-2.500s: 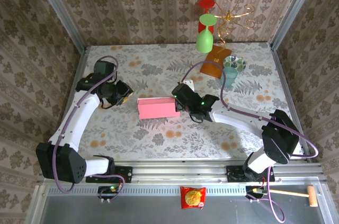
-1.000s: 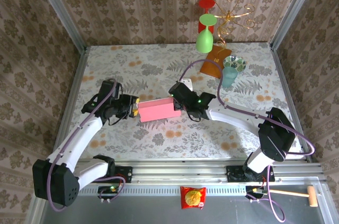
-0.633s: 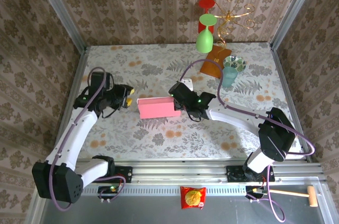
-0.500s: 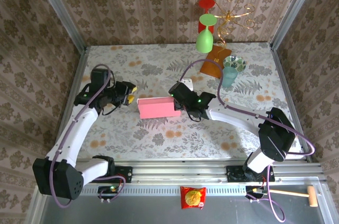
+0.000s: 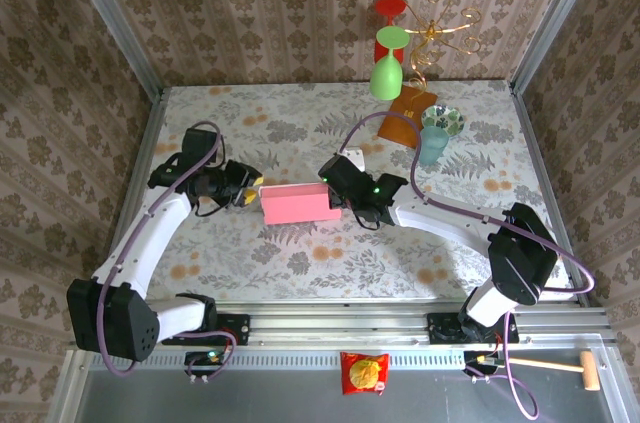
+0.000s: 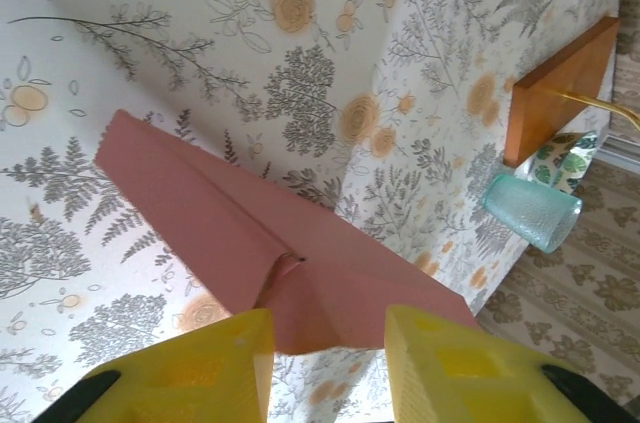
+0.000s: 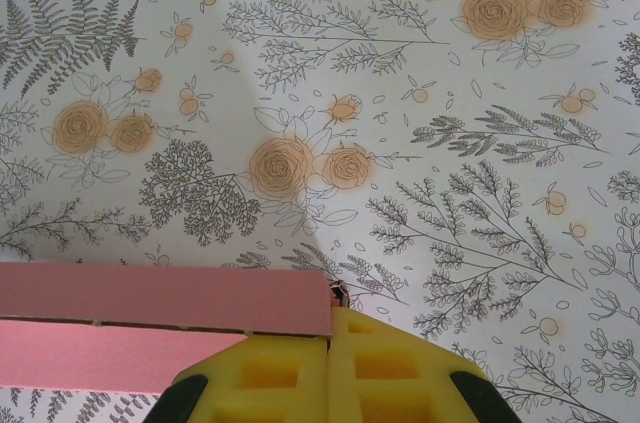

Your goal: Fold the paper box

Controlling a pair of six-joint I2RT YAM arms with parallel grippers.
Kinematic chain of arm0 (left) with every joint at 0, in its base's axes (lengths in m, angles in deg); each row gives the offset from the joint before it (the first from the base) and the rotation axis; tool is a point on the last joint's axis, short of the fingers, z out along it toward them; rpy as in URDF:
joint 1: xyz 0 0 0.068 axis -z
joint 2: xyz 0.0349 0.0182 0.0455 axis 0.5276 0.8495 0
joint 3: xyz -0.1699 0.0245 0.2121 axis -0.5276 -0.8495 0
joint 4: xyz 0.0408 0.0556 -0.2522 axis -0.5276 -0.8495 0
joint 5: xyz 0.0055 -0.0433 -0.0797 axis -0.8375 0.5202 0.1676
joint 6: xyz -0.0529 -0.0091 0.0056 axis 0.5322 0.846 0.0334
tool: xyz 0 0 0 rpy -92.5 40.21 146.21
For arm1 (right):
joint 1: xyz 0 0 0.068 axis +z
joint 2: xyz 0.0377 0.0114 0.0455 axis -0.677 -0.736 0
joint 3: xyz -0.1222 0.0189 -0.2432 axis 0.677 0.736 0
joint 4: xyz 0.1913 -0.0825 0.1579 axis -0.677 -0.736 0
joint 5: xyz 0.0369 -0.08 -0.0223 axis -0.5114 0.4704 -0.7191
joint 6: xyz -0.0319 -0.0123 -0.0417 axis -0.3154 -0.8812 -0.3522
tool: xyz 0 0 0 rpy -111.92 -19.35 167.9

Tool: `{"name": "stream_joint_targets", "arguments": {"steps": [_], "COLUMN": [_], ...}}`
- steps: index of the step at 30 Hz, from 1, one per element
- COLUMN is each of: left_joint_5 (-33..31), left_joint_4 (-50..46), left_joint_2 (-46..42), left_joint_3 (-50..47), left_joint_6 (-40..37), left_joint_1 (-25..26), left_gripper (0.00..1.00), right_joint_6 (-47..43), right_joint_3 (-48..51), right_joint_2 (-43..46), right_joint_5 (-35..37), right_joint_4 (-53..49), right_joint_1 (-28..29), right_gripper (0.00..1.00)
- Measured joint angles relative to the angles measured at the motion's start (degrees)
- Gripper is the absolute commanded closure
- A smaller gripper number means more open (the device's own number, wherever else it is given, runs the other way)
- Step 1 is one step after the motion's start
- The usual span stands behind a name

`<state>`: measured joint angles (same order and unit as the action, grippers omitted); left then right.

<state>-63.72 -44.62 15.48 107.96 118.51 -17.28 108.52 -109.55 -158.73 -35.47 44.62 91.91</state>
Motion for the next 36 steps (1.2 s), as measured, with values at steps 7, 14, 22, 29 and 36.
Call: {"name": "stream_joint_targets", "arguments": {"steps": [7, 14, 22, 29, 36], "left_joint_5": [-0.1, -0.1, -0.1, -0.1, -0.2], "left_joint_4": [-0.5, 0.0, 0.9, 1.0, 1.0], "left_joint_2": [0.0, 0.8, 1.9, 1.9, 1.9], "left_joint_3": [0.5, 0.5, 0.5, 0.5, 0.5], "left_joint_6": [-0.1, 0.1, 0.1, 0.3, 0.3], "left_joint_1": [0.0, 0.1, 0.8, 1.2, 1.5], "left_gripper": [0.62, 0.69, 0.71, 0.76, 0.81], "right_joint_6": [0.0, 0.0, 0.0, 0.0, 0.0], "right_joint_3": [-0.1, -0.1, -0.3, -0.3, -0.3], "right_joint_2": [-0.1, -0.2, -0.3, -0.4, -0.4], "right_joint_5": [0.0, 0.0, 0.1, 0.6, 0.6], "right_joint_4": [0.0, 0.0, 0.0, 0.0, -0.1], "right_joint_1": [0.0, 0.0, 0.0, 0.0, 0.0], "right_gripper": [1.0, 1.0, 1.0, 1.0, 1.0]}}
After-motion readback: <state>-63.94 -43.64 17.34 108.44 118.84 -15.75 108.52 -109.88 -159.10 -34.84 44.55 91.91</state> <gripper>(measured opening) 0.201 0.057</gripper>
